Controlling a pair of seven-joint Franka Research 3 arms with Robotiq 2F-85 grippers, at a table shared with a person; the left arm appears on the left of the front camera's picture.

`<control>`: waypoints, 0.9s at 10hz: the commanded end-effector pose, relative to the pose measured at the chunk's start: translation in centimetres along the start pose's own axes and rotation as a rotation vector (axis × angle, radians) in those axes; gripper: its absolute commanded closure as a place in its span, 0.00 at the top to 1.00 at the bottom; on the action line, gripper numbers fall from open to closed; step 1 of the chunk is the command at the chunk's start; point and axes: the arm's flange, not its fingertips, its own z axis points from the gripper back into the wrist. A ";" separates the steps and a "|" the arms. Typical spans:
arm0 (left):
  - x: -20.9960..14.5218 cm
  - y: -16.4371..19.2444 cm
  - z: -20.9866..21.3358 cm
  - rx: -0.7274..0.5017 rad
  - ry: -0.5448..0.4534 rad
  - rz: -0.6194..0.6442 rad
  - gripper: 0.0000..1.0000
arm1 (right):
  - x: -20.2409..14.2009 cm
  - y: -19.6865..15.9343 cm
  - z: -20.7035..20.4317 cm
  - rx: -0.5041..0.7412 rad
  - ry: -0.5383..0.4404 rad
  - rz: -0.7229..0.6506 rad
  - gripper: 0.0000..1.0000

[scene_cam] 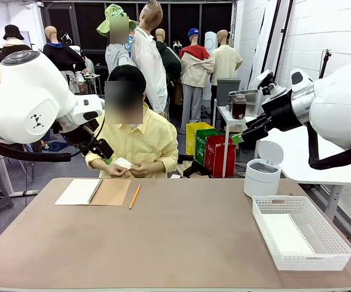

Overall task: Sort the paper based on its condition.
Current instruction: If a person hands you a paper, place it in the Organizing basket , and if it's crumpled, put it in the Trash can.

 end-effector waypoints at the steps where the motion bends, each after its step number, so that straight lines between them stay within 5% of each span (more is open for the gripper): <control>1: 0.0 0.1 0.1 0.002 -0.001 -0.007 1.00 | -0.2 -0.2 -0.2 0.005 0.000 0.012 1.00; 9: 0.0 0.1 0.1 0.002 -0.001 -0.007 1.00 | -0.2 -0.2 -0.2 0.005 0.000 0.012 1.00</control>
